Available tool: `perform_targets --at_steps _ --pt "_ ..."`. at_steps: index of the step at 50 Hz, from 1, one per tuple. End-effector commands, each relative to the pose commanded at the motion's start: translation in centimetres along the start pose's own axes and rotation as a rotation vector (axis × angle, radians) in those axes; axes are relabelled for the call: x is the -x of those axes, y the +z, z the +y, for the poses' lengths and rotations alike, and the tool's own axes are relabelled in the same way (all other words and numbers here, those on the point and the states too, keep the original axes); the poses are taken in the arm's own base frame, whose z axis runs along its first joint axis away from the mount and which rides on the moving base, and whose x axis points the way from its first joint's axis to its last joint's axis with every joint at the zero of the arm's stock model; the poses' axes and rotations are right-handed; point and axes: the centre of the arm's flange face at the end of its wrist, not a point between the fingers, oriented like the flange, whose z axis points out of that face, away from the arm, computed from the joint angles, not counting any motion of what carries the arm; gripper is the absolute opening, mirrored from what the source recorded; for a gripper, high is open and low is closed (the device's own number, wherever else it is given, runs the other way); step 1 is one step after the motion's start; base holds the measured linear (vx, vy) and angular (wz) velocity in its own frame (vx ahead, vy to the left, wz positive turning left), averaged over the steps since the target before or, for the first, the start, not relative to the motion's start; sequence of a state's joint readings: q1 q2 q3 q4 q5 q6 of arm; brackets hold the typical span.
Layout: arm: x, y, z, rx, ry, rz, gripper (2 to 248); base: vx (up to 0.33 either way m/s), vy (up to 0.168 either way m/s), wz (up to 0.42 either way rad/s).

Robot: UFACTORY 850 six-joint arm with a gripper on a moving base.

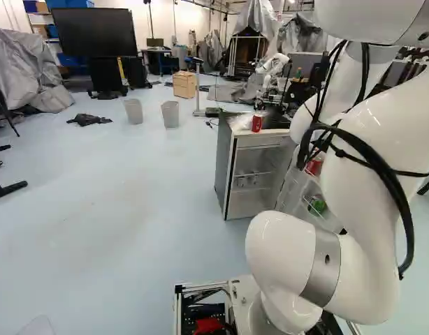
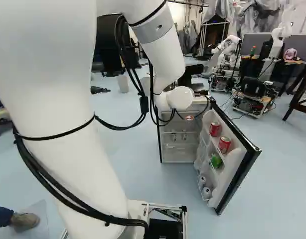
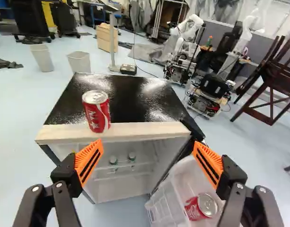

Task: Grab a drink from the fridge

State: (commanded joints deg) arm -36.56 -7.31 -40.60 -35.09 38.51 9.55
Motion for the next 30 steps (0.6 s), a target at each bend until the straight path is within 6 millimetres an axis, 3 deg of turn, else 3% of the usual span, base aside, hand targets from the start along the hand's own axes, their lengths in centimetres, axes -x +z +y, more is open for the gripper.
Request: perform_targets --at_steps 30 --pt "0.4 -3.4 5.3 0.181 0.077 -0.157 247 0.0 0.0 0.0"
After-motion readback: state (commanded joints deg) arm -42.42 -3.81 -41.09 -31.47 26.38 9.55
